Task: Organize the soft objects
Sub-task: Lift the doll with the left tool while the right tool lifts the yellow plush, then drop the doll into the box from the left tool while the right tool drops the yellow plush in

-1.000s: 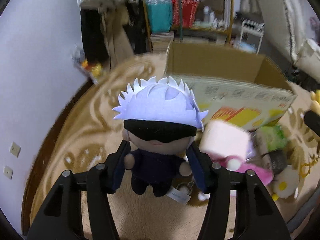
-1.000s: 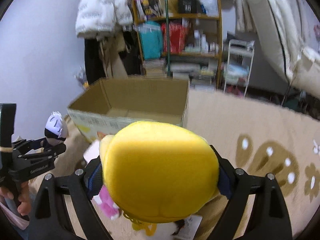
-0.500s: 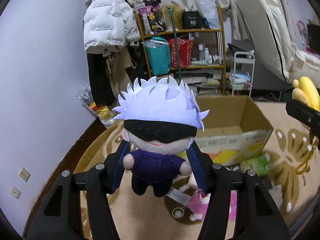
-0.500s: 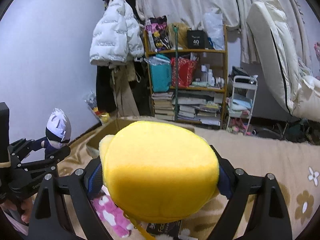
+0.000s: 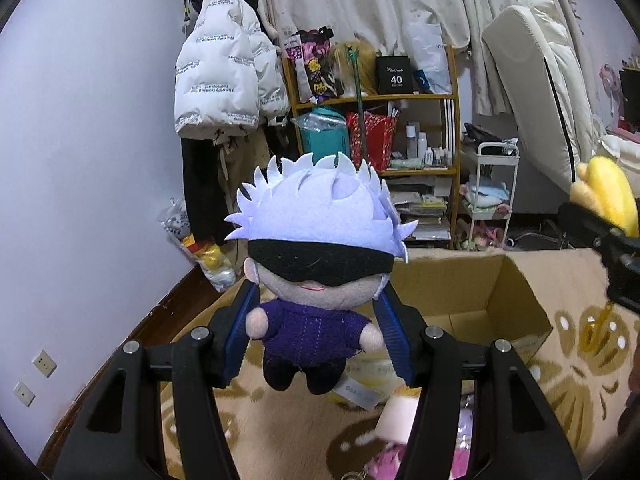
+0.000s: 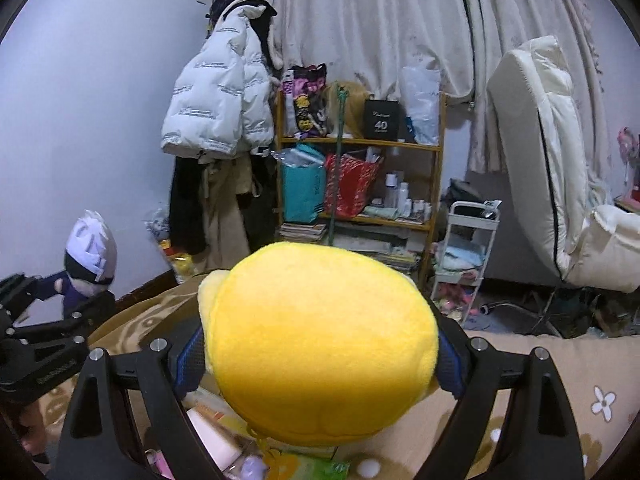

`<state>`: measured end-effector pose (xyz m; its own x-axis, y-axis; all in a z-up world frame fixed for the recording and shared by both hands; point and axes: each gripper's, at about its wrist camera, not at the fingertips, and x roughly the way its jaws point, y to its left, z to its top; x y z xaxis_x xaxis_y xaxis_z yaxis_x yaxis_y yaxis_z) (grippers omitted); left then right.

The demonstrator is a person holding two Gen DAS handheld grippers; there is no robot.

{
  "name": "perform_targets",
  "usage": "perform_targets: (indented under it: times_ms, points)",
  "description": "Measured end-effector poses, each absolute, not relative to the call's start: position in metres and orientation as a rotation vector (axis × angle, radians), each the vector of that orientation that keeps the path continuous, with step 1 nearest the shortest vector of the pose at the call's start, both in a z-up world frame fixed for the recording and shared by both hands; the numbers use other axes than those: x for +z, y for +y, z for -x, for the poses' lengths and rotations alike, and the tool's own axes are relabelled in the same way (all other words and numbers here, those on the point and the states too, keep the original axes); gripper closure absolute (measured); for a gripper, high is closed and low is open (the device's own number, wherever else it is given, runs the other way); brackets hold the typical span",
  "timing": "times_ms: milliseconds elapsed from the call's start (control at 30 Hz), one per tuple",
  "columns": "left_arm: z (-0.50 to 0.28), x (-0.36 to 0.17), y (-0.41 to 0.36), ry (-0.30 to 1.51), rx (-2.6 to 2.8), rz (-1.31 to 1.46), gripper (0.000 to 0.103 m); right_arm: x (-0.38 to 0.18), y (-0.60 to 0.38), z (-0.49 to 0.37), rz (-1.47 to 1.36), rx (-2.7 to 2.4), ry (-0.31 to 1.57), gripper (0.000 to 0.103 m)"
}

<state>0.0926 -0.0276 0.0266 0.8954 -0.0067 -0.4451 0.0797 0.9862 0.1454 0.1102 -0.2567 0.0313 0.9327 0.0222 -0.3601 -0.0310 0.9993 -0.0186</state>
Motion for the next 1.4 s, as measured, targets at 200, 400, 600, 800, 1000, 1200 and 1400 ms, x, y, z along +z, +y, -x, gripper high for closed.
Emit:
perform_targets:
  times_ms: [200, 400, 600, 800, 1000, 1200, 1400]
  points:
    - [-0.112, 0.028, -0.031, 0.445, -0.058, -0.152, 0.045, 0.023, -0.256, -0.131, 0.030, 0.000, 0.372, 0.009]
    - [-0.125, 0.019, -0.034, 0.452, -0.067, -0.141, 0.045, 0.014, -0.259, -0.146, 0.021, -0.006, 0.379, 0.009]
    - [-0.129, 0.003, -0.044, 0.459, -0.088, -0.150, 0.045, 0.004, -0.262, -0.154, 0.012, 0.000, 0.392, 0.009]
    - [-0.136, -0.010, -0.052, 0.486, -0.113, -0.172, 0.045, -0.008, -0.267, -0.163, -0.006, 0.013, 0.410, 0.009]
    - [-0.145, -0.023, -0.050, 0.533, -0.110, -0.177, 0.043, -0.026, -0.274, -0.169, -0.070, 0.087, 0.456, 0.009]
    - [-0.153, -0.030, -0.045, 0.583, -0.158, -0.116, 0.043, -0.038, -0.272, -0.173, -0.093, 0.134, 0.486, 0.009]
    - [-0.161, -0.041, -0.049, 0.646, -0.179, -0.127, 0.041, -0.043, -0.266, -0.174, -0.094, 0.171, 0.494, 0.008]
